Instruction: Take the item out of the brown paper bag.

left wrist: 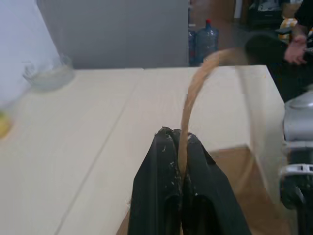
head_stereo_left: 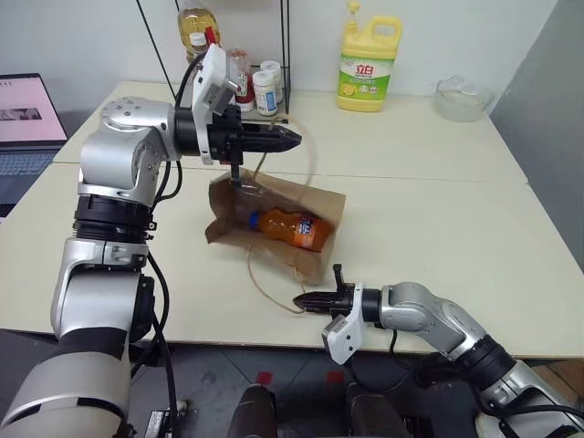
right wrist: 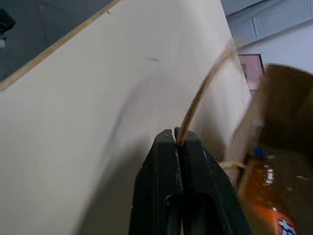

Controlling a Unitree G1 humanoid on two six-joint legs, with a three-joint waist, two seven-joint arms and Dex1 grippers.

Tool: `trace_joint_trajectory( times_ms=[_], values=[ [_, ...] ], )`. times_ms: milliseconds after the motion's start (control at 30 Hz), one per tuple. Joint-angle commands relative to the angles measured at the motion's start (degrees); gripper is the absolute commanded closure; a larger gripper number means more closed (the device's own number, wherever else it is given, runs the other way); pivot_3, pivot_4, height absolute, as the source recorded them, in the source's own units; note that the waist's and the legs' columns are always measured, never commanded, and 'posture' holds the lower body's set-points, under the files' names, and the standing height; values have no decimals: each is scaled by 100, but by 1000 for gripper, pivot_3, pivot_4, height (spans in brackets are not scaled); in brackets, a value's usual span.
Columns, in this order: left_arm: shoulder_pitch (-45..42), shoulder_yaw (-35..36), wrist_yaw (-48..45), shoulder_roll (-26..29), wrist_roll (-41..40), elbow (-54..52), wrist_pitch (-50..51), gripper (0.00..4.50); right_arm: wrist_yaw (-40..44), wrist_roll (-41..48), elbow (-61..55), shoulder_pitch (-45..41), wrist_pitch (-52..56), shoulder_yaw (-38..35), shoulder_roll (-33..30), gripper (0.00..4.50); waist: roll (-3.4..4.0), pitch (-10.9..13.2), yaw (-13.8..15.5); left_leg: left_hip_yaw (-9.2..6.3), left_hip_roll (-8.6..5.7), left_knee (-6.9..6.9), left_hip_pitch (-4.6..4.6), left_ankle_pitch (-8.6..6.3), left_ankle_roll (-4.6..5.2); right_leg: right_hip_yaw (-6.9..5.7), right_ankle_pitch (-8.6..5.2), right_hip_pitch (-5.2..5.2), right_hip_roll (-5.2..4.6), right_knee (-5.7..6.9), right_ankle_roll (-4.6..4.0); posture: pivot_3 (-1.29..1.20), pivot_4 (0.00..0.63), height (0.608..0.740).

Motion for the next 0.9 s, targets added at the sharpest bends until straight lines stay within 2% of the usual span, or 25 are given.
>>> trace_joint_trajectory(
  times_ms=[33, 400, 500, 667, 900],
  values=[
    [-117, 176, 32, 10, -17, -29, -57, 4500, 462, -205, 315, 341, 71, 416, -221, 4475, 0, 0, 11, 0, 1, -3, 12, -2, 0, -6, 0, 20, -2, -14, 0, 0, 150, 740],
    [-55, 182, -31, 9, -147, -255, 160, 4500, 294, 278, -269, 318, 409, -197, -243, 4475, -3, -1, 39, 0, -2, -1, 6, -4, -3, -6, 0, 19, -5, -18, 1, 0, 150, 740],
    [109, 172, -83, 7, -214, -496, 277, 4500, 371, 532, -606, 410, 521, -387, -373, 3858, -2, 1, 45, 0, -2, -1, 3, -4, -3, -6, 0, 16, -6, -17, 1, 0, 150, 740],
    [297, 183, -60, 15, -346, -812, 502, 4500, 418, 851, -1179, 654, 624, -644, -577, 2183, -2, 3, 36, 0, 0, -1, 3, -4, -3, -5, 0, 13, -4, -13, 1, 0, 150, 740],
    [445, 183, -29, 0, -436, -1020, 648, 4500, 479, 1865, -2256, 1368, 283, -1270, -1143, 2183, -2, 7, 47, 1, -1, -1, 0, -4, -2, -4, 0, 12, -4, -15, 1, 0, 150, 740]
  ],
)
